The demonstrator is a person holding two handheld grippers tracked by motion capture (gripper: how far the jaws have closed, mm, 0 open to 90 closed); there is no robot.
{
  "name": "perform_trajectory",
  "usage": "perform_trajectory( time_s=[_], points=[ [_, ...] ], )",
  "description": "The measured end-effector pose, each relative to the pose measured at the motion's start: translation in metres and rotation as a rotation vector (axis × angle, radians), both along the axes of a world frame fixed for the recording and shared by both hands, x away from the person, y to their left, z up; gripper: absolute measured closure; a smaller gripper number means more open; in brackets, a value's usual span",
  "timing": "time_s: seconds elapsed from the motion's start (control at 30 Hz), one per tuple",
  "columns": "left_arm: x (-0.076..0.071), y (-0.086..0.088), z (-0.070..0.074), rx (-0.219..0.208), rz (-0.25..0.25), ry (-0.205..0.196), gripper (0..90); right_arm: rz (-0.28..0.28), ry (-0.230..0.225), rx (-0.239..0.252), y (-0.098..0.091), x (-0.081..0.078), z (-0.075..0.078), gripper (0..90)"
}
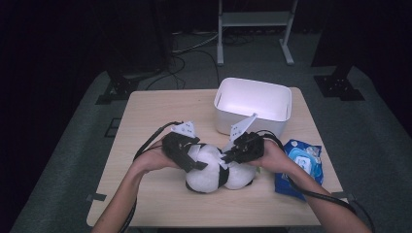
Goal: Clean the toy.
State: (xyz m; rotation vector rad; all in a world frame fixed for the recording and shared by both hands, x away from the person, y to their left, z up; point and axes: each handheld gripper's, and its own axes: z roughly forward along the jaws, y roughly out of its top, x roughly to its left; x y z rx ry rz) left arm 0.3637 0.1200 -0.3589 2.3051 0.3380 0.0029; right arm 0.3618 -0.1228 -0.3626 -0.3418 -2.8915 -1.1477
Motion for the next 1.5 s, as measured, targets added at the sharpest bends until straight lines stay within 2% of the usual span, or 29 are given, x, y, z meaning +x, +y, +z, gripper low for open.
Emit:
perform_trajectory(
  time_s=[0.1,0.2,0.43,0.57,0.7,0.8,0.9,0.93,0.97,1.2,1.27,1.4,1.5],
  points=[
    [-0.002,-0.004,-0.009,0.045,-0.041,0.022,0.0,0.032,0.012,-0.004,0.002,-0.005,-0.001,82.2],
    [-0.007,-0.003,-0.012,0.056,-0.057,0.014,4.4,0.044,-0.002,-0.017,0.005,-0.009,0.003,82.1],
    [-0.016,0.004,-0.017,0.022,-0.095,-0.027,13.0,0.099,-0.047,0.037,0.024,-0.020,0.018,82.2],
    [-0.018,0.009,-0.019,0.005,-0.096,-0.032,20.3,0.116,-0.058,0.032,0.034,-0.022,0.020,82.2],
    [-0.019,0.013,-0.021,-0.033,-0.082,-0.054,30.4,0.099,-0.046,0.044,0.028,-0.018,0.019,82.1],
    [-0.020,0.012,-0.018,-0.049,-0.094,-0.100,37.2,0.088,-0.043,0.052,0.025,-0.017,0.020,82.0],
    [-0.020,0.010,-0.013,-0.044,-0.111,-0.147,41.3,0.082,-0.049,0.052,0.024,-0.016,0.023,82.1],
    [-0.020,0.010,-0.013,-0.044,-0.111,-0.147,41.9,0.079,-0.048,0.055,0.023,-0.016,0.024,82.0],
    [-0.019,0.008,-0.009,-0.038,-0.134,-0.188,42.3,0.078,-0.050,0.058,0.021,-0.015,0.026,82.0],
    [-0.022,0.006,-0.003,0.002,-0.199,-0.306,42.8,0.032,-0.075,0.097,0.011,-0.012,0.031,82.0],
    [-0.024,0.009,-0.004,0.000,-0.201,-0.310,42.6,0.021,-0.075,0.079,0.007,-0.010,0.027,82.0],
    [-0.026,0.017,-0.010,-0.028,-0.185,-0.283,42.1,-0.011,-0.063,0.016,-0.005,-0.009,0.014,82.0],
    [-0.029,0.018,-0.013,-0.037,-0.190,-0.285,41.9,-0.018,-0.036,0.035,-0.017,-0.009,0.008,82.0]
  ],
)
